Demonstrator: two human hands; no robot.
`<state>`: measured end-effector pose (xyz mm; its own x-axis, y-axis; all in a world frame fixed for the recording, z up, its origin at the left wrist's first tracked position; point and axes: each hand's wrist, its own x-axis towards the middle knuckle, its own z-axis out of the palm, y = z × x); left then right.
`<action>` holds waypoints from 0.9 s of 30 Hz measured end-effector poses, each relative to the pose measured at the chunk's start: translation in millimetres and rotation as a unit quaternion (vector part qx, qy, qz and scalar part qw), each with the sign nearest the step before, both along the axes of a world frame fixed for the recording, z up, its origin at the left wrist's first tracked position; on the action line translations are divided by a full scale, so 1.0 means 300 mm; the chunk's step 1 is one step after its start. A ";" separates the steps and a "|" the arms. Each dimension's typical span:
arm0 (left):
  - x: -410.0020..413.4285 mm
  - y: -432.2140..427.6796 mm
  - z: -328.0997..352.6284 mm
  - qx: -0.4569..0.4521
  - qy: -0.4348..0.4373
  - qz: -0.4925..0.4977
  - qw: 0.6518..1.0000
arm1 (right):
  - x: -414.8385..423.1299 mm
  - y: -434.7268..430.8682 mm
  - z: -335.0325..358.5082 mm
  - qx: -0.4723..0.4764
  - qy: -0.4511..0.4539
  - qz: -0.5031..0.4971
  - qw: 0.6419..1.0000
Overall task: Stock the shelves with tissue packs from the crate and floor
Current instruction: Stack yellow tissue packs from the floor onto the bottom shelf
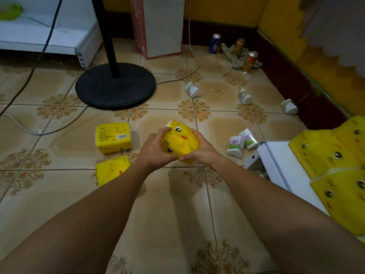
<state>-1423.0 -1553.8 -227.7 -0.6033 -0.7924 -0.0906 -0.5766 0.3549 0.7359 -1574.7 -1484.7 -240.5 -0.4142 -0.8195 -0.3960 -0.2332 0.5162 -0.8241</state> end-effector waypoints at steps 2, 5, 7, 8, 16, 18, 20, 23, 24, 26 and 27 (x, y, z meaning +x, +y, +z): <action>-0.028 0.010 0.025 -0.008 0.010 -0.003 1.000 | -0.021 0.028 0.029 0.003 0.050 0.005 0.999; -0.081 0.033 0.072 -0.027 0.024 -0.017 0.999 | -0.058 0.078 0.084 0.013 0.144 -0.003 0.989; -0.126 0.052 0.111 -0.037 0.044 -0.028 0.998 | -0.094 0.121 0.130 -0.002 0.179 -0.034 0.983; -0.152 0.063 0.130 -0.038 0.057 -0.032 0.997 | -0.111 0.144 0.153 -0.012 0.192 -0.049 0.980; -0.376 0.228 0.215 -0.037 0.144 -0.102 0.984 | -0.241 0.376 0.318 -0.043 0.290 -0.186 0.938; -0.425 0.274 0.228 -0.030 0.158 -0.114 0.980 | -0.277 0.434 0.340 -0.032 0.301 -0.205 0.931; -0.476 0.321 0.246 -0.031 0.181 -0.120 0.976 | -0.307 0.484 0.357 -0.028 0.313 -0.225 0.922; -0.549 0.388 0.261 -0.024 0.212 -0.137 0.967 | -0.341 0.538 0.388 -0.029 0.339 -0.259 0.904; -0.569 0.407 0.258 -0.014 0.222 -0.141 0.965 | -0.350 0.555 0.396 -0.030 0.345 -0.271 0.898; -0.601 0.441 0.238 0.014 0.226 -0.147 0.963 | -0.364 0.591 0.402 -0.026 0.349 -0.295 0.889; -0.612 0.458 0.224 0.026 0.223 -0.151 0.963 | -0.368 0.611 0.398 -0.020 0.352 -0.305 0.885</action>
